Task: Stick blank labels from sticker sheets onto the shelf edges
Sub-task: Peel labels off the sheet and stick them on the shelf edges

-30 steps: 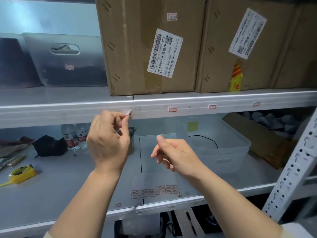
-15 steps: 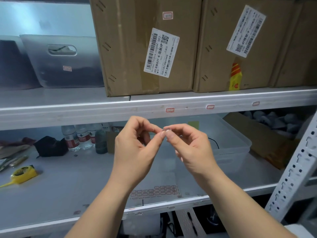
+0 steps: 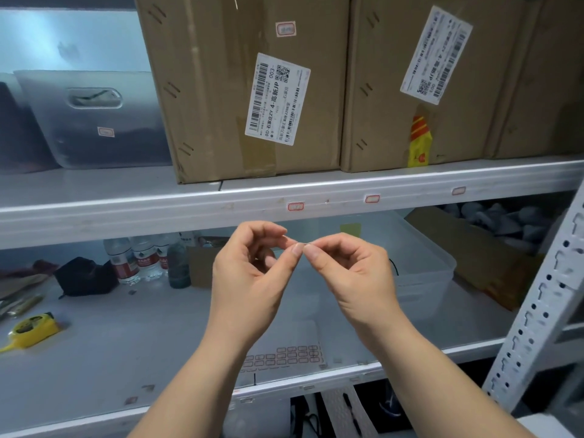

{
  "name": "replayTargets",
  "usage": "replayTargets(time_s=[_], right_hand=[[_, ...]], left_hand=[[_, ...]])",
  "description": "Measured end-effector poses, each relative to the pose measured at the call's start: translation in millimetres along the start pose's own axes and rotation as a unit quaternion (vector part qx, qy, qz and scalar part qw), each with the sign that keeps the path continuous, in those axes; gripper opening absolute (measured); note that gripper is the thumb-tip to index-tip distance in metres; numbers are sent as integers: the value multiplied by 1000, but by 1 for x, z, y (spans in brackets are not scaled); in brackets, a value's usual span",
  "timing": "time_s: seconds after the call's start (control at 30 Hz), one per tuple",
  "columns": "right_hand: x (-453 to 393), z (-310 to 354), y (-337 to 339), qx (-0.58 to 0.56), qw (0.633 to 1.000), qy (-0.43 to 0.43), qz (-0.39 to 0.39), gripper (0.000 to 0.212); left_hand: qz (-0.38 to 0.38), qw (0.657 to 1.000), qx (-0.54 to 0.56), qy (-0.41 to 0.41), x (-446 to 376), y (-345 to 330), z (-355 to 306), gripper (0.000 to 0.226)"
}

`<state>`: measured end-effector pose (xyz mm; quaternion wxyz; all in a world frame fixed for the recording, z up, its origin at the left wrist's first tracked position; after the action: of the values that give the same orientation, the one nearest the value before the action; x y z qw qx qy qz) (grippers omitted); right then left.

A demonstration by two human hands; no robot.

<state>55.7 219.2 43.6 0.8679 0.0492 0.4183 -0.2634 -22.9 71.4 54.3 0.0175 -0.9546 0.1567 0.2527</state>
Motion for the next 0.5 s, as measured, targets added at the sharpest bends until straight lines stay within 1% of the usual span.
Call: replayTargets(time_s=[0.13,0.2,0.33,0.5], right_hand=[[-3,0,3,-19,1000,4,-8,15],[-5,0,5,-18,1000,4,-8,15],[-6,-3,6,-15,1000,-1,-3,11],[-8,-5,12,22,1000,-8,-12,9]], left_hand=[[-16,1000,-23,-5,-3,-1,1,13],[-7,1000,-21,-9,-3,-2,1,9],[5,999,-24,-21,-4,-5,0,11],[4,998,-54,-38,-7,-8,1,8]])
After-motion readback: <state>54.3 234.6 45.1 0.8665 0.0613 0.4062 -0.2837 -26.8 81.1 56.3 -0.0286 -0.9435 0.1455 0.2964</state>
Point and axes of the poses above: each hand's wrist, its own x-axis away from the middle knuckle, its own y-axis out of the back of the hand, z = x × y, the point moved 7 cm from there along -x, towards the middle knuckle, and after that the axes turned 14 degrees about y, right-handed, at the moved point
